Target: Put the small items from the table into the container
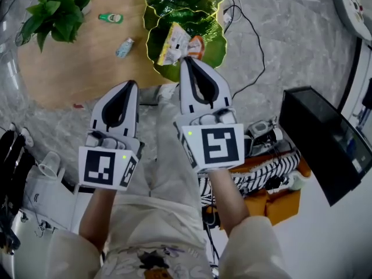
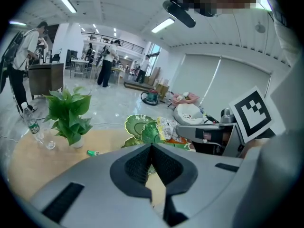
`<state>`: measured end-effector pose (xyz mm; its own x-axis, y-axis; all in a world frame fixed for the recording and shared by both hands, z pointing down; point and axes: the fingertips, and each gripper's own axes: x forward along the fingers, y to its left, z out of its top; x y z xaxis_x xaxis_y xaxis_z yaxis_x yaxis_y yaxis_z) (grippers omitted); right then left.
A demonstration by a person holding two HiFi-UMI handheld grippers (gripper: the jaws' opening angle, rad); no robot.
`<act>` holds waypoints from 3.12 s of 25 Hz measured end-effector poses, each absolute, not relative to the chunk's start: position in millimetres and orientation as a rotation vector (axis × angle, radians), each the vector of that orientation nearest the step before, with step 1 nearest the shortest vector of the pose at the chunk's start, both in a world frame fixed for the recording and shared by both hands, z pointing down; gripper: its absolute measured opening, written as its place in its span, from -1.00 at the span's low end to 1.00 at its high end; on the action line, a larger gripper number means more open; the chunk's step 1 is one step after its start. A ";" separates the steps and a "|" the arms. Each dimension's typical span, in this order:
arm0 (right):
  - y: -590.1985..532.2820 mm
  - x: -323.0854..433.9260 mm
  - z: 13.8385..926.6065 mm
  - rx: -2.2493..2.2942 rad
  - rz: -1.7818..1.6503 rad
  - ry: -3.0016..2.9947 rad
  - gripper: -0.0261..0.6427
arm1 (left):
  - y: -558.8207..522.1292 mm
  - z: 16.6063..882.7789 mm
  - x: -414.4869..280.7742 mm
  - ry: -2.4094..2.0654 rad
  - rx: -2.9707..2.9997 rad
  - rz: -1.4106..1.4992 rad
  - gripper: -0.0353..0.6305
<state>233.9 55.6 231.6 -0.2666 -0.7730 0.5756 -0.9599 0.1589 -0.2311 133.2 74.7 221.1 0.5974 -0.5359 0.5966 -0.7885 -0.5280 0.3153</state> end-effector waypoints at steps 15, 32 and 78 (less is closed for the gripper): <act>55.6 258.4 259.5 1.711 0.853 -2.054 -0.90 | 78.2 236.0 147.9 -1.052 2.236 0.617 -0.87; 55.8 262.4 243.1 1.801 0.803 -2.060 -0.88 | 80.0 234.8 142.5 -1.060 2.237 0.618 -0.87; 40.5 79.2 251.2 1.495 0.787 -2.267 -0.86 | 79.8 251.4 1.5 -1.208 2.115 0.538 -0.87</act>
